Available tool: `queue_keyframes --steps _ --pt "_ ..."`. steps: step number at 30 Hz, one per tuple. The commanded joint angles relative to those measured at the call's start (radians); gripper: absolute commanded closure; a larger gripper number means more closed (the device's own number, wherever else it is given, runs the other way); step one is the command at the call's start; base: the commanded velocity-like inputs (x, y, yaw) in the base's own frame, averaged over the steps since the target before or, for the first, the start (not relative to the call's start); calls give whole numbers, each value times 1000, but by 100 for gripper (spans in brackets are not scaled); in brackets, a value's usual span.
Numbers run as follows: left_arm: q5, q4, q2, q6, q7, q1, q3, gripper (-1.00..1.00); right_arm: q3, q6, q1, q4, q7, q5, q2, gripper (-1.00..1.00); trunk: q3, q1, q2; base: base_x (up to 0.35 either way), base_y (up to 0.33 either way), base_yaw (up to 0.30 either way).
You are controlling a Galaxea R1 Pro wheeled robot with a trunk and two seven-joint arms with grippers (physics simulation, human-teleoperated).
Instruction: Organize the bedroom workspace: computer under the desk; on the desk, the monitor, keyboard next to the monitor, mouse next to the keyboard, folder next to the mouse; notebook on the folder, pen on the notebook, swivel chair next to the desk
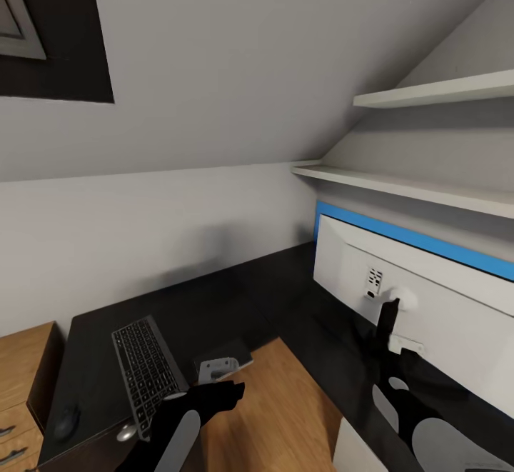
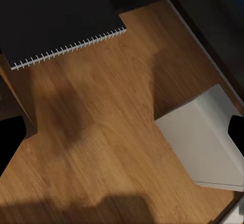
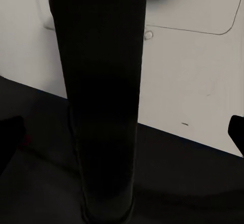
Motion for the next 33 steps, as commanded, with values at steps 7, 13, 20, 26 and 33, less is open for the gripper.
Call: queue_keyframes --steps 7,13,20,26,33 --pt "12 1 0 2 8 -1 -2 -100 2 -6 -1 1 3 -9 -1 -100 -2 0 -1 138 0 0" --pt "12 2 0 2 7 -1 -1 -100 2 -5 -1 1 4 -8 -1 -100 -2 0 -1 23 0 0" --pt "12 2 0 2 8 -1 -1 -100 2 -2 -1 1 4 -9 -1 -100 -2 0 -1 2 0 0" --pt "13 3 0 2 8 -1 -1 -100 2 1 -1 1 4 -9 -1 -100 -2 0 -1 43 0 0" --pt "12 16 -1 2 6 -1 -1 -100 2 1 -1 1 4 -9 -1 -100 -2 0 -1 42 0 0"
